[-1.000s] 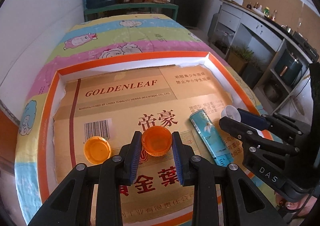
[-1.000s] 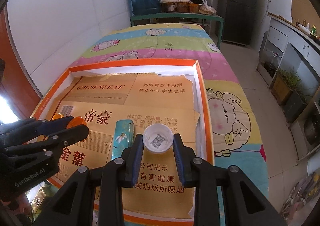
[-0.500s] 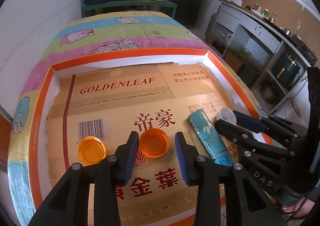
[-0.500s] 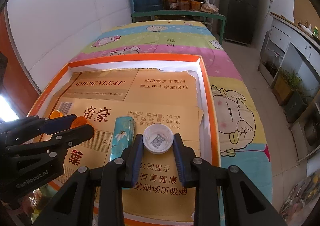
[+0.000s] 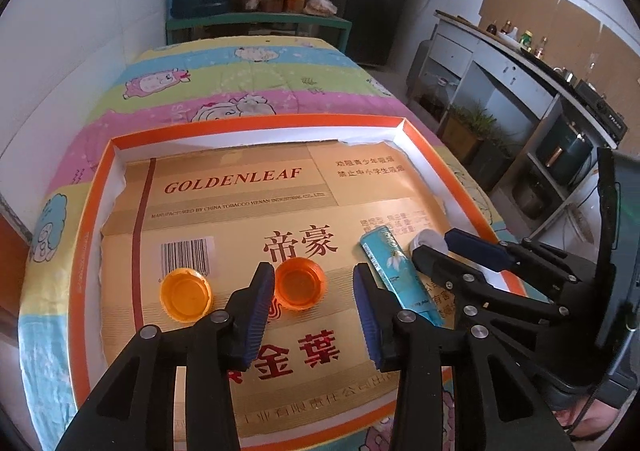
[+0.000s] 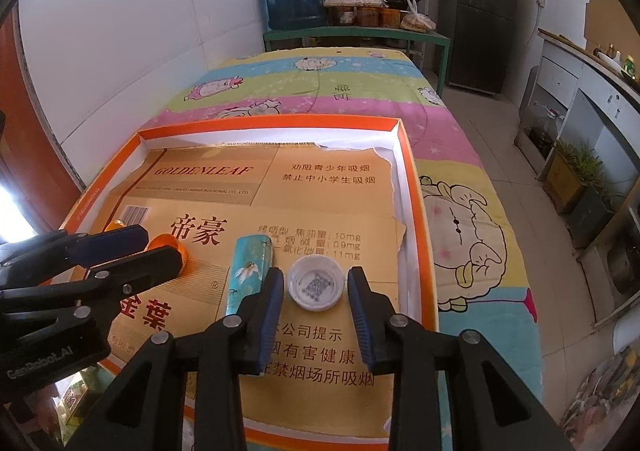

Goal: Organize rigid objects
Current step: 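Open the left tool to drop the orange cap while the right tool releases the white cap in the lid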

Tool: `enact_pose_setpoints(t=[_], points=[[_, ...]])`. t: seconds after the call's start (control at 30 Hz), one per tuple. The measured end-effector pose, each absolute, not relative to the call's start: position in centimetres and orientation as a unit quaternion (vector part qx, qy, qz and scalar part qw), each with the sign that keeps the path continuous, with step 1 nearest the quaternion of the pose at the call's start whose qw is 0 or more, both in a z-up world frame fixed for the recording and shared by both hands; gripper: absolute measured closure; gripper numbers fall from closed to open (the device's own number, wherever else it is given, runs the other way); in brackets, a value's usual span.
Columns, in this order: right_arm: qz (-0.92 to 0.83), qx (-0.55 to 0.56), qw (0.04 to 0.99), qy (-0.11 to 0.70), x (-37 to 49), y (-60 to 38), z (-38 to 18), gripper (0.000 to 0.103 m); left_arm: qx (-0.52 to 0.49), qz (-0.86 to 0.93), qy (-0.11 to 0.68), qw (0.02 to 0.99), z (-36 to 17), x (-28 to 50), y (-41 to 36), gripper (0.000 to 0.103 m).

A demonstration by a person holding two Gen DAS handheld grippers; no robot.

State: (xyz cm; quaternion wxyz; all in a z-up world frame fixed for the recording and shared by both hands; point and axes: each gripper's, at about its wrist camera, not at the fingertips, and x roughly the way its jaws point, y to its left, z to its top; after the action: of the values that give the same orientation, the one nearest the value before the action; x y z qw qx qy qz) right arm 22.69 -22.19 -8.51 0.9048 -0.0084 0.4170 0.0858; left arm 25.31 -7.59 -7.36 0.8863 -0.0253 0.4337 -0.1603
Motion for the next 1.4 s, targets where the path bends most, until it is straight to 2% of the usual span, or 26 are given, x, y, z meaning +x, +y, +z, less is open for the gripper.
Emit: enact_pose_setpoints(t=[1.4], points=[[0.086,-0.027,0.922,0.376,16.8,-20.2,-2.8,0.069,-0.068,-0.139,0.384,0.910,-2.2,17.2,-2.9,0.061]])
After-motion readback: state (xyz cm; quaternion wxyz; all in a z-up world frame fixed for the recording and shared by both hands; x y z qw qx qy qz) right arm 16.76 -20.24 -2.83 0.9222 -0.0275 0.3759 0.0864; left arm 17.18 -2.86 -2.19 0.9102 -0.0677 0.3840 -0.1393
